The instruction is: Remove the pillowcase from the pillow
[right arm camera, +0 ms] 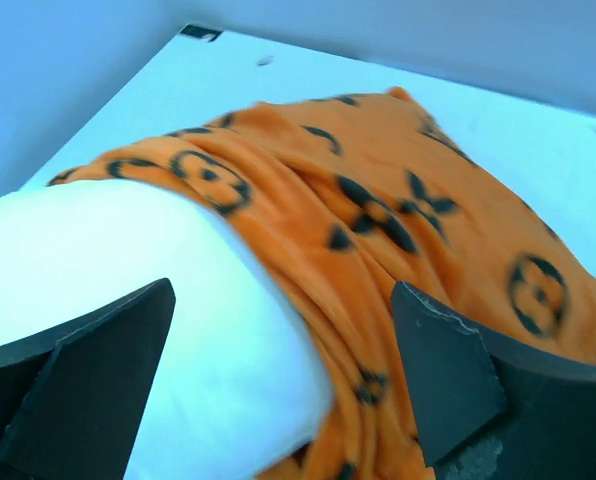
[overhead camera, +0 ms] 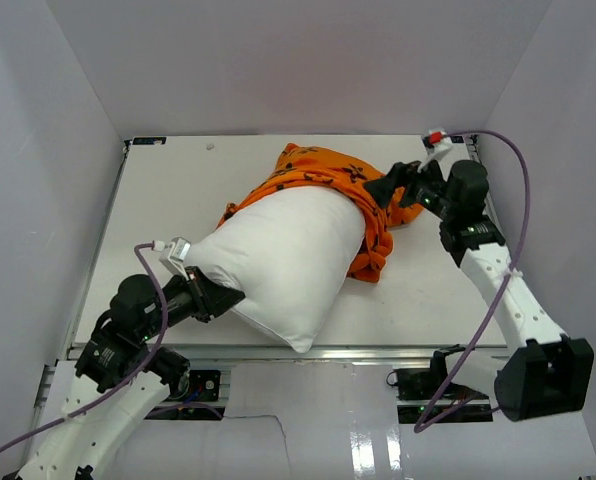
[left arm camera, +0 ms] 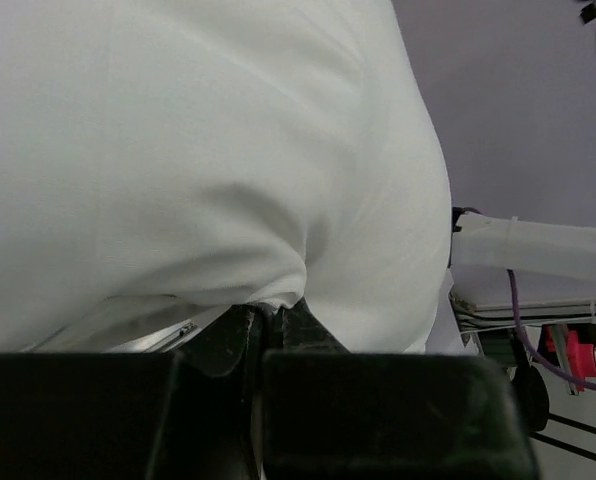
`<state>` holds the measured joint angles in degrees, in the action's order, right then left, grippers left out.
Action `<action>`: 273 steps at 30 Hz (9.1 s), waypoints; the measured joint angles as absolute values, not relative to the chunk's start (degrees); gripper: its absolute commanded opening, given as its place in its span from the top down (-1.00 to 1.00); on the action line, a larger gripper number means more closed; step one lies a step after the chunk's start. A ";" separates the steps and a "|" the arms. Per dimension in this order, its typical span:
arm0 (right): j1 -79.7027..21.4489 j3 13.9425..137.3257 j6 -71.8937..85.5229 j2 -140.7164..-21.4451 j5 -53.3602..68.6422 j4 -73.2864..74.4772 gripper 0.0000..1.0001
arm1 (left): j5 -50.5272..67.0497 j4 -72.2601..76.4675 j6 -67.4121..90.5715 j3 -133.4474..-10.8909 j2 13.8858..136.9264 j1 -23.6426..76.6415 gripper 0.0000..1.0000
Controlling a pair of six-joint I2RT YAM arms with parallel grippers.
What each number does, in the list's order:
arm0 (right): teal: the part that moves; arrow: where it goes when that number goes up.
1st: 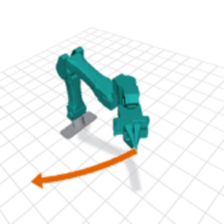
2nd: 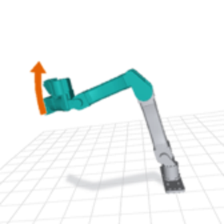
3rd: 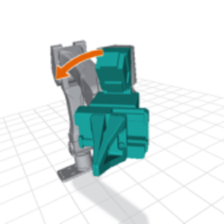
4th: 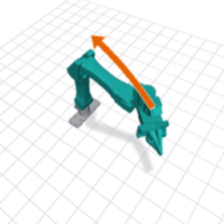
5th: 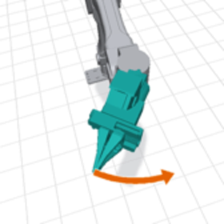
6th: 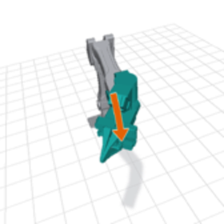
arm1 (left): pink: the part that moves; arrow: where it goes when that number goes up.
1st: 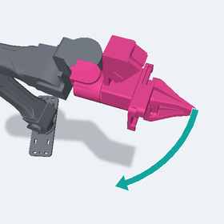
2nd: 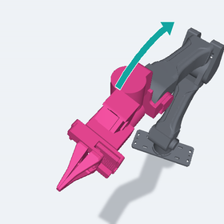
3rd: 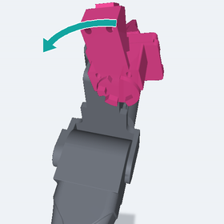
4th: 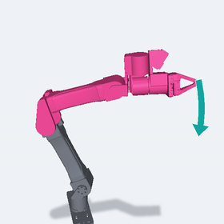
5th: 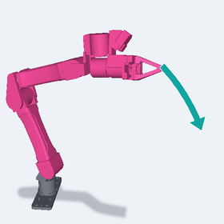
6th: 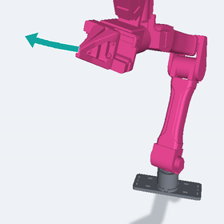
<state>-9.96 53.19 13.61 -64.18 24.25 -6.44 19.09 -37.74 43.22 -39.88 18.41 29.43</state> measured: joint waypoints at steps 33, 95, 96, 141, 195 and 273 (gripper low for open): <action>-28.23 104.86 -10.59 -117.12 21.56 10.15 0.85 | 14.50 -39.07 38.15 -52.21 27.79 28.95 1.00; -30.09 32.71 16.95 -45.32 -2.92 6.13 -1.00 | -13.82 -38.72 42.87 -45.98 29.39 29.32 1.00; -30.24 32.71 16.99 -44.56 -3.51 6.98 -1.00 | -13.91 -38.46 42.87 -46.15 30.02 29.32 1.00; 1.52 23.05 28.36 -46.13 -9.13 2.11 0.85 | -27.97 -48.97 35.94 -77.32 55.81 30.61 1.00; 19.99 23.51 28.21 -44.58 26.35 -1.76 0.85 | -0.67 -48.31 16.82 -81.54 69.91 30.92 -0.96; 21.61 42.30 29.02 -56.95 17.85 0.32 0.85 | -33.39 -60.80 23.83 -101.73 86.32 21.04 1.00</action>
